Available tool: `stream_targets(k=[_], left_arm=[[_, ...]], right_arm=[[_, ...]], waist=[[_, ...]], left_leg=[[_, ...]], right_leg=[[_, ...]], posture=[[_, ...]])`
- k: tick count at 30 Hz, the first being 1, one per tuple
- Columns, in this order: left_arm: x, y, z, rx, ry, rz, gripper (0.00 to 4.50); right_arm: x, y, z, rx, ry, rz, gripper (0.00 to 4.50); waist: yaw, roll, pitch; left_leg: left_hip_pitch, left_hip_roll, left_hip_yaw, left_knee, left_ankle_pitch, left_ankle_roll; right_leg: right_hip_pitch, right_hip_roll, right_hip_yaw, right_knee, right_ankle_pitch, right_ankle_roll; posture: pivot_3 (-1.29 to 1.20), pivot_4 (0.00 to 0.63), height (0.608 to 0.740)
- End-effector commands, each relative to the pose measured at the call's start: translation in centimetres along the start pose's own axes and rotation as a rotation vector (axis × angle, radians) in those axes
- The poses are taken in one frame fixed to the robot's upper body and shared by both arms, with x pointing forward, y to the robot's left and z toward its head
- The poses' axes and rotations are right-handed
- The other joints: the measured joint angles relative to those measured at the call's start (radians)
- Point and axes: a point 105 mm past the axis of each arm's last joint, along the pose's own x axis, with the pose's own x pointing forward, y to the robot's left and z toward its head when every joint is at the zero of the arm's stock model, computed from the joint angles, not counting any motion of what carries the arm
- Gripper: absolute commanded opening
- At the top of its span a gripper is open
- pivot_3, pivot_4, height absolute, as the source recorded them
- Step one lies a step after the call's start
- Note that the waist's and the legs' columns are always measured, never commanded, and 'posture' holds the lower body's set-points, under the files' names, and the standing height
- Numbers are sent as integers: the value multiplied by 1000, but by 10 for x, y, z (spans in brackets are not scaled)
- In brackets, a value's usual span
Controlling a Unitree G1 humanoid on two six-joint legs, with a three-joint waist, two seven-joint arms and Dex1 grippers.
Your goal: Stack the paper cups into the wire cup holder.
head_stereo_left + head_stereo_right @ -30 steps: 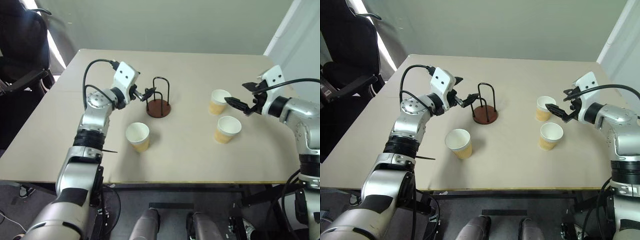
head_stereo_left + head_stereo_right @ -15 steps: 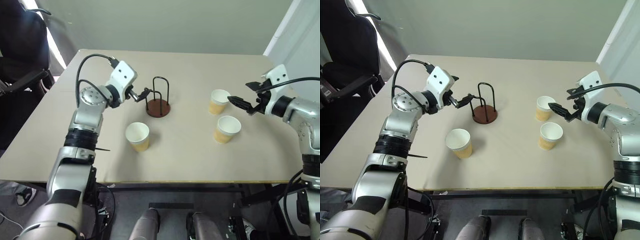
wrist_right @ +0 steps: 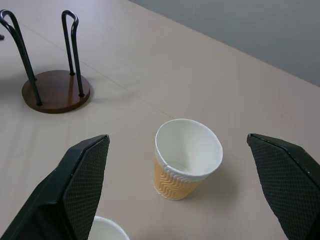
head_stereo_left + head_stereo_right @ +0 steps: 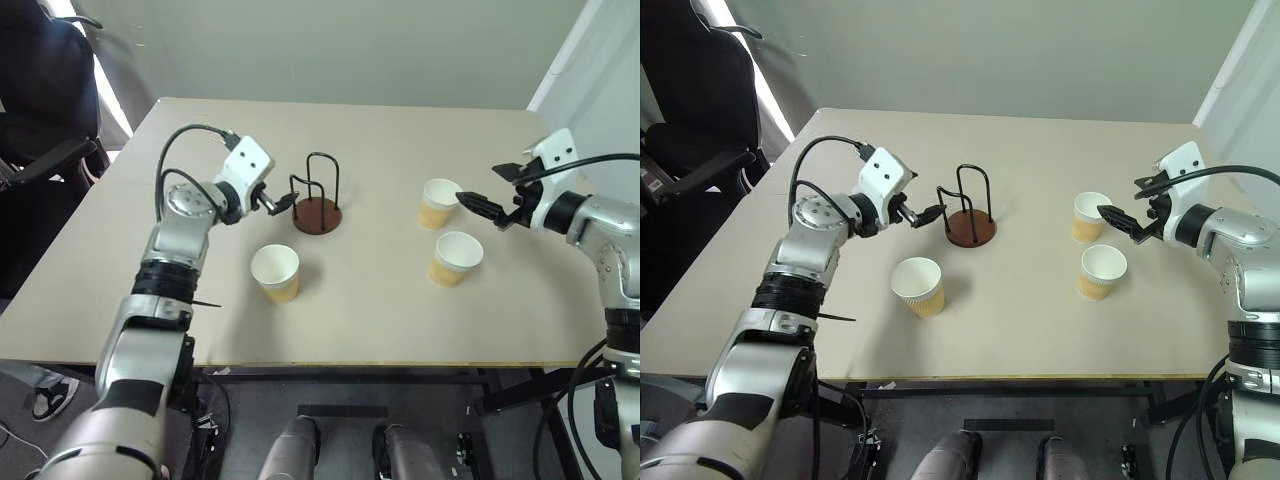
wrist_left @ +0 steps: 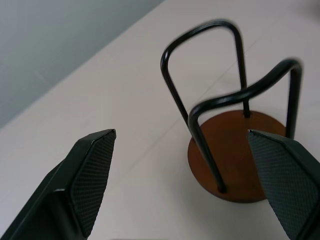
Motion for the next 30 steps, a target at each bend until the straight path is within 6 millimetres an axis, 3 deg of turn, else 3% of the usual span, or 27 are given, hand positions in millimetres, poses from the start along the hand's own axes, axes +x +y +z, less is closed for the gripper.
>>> stream_targets(k=[1,15,18,28,29,30], left_arm=[[4,10,18,-27,-75,51,4498],[33,-10,17,-177,-127,59,4498],[35,-16,14,-193,-124,38,3920],[41,-34,6,-210,-103,-20,324],[41,-34,6,-211,-103,-21,25],[41,-35,6,-213,-104,-27,25]], right_arm=[[-5,-8,18,-31,-52,-37,4477],[-6,-11,20,-33,-59,-58,4477],[-7,-11,19,-31,-60,-63,4500],[-7,-14,19,-26,-65,-83,4500],[-7,-14,19,-25,-65,-84,4500],[-8,-15,19,-25,-65,-86,4500]], waist=[[0,0,0],[2,0,0],[2,0,0],[2,0,0],[2,0,0],[2,0,0]], left_leg=[[0,0,0,0,0,0],[-3,0,2,1,1,3],[-4,-1,2,1,1,3],[-5,-1,3,4,2,5],[-5,-1,3,5,2,5],[-5,-1,3,6,2,5]], right_leg=[[0,0,0,0,0,0],[0,0,1,-7,5,5],[0,0,1,-8,6,5],[0,0,1,-7,7,6],[0,0,1,-7,7,6],[0,0,2,-7,7,6]], posture=[[0,150,740],[0,150,740],[0,150,740],[0,150,740],[0,150,740],[0,150,740]])
